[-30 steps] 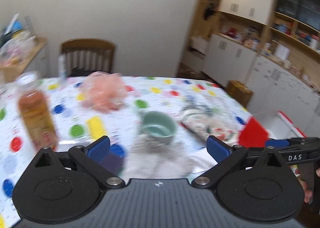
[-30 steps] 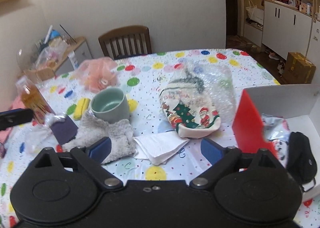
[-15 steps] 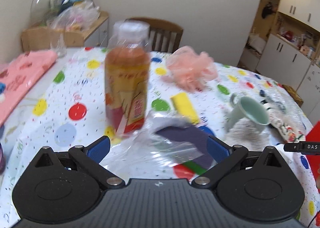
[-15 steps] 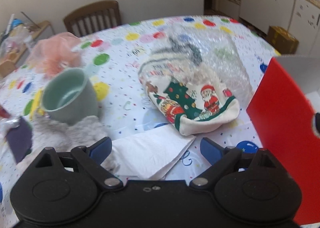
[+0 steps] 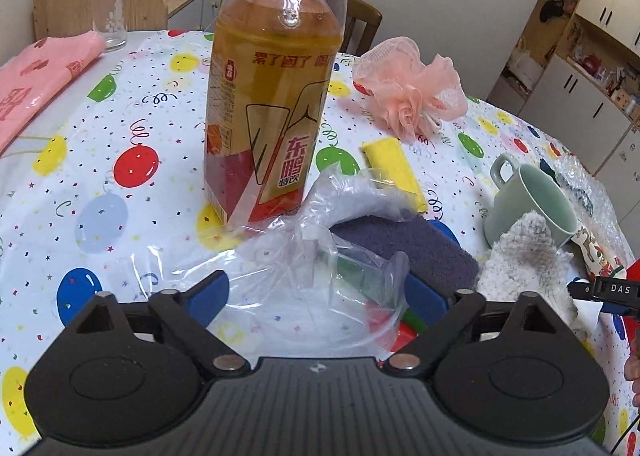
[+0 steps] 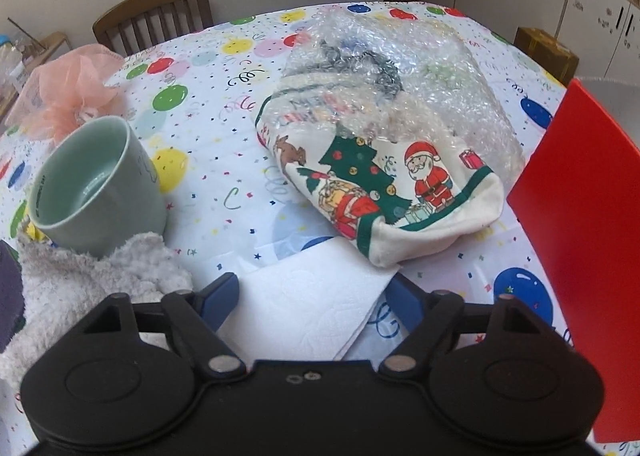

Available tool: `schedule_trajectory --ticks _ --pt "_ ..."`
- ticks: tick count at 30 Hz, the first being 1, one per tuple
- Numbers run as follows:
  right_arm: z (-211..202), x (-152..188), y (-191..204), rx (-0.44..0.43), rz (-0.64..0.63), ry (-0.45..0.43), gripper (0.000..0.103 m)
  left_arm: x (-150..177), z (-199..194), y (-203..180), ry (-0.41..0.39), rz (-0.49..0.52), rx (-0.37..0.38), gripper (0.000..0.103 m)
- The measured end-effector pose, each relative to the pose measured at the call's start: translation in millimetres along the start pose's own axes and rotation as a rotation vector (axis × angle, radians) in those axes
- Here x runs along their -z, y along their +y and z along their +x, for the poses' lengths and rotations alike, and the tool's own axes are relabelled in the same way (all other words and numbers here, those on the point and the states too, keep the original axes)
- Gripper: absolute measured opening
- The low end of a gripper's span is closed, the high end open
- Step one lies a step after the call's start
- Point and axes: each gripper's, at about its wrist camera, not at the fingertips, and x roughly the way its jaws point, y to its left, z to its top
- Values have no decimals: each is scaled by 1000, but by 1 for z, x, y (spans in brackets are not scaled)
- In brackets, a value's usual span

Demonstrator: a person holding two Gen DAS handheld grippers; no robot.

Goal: Organize soft objects
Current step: 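Grasp the clear plastic bag with the left gripper while the right grasps the white tissue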

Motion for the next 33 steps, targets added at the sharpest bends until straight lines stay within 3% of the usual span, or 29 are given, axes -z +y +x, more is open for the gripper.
schedule_trajectory --ticks 7,11,13,14,19,33 --pt "-6 3 2 21 -16 -4 49 -2 2 2 18 -16 13 59" --pt "-10 7 5 8 -34 -3 25 -1 -1 4 18 -32 35 44" --pt "-12 9 6 -3 -45 -1 14 -1 -3 3 20 -24 35 27" --pt "-13 10 7 -12 -50 -1 10 -1 -3 3 22 -21 35 25" --pt "-25 15 4 -44 -53 -15 6 2 -8 7 10 -35 36 16" --pt "-103 27 -27 -181 -74 -117 5 10 -55 -3 -63 -60 55 16"
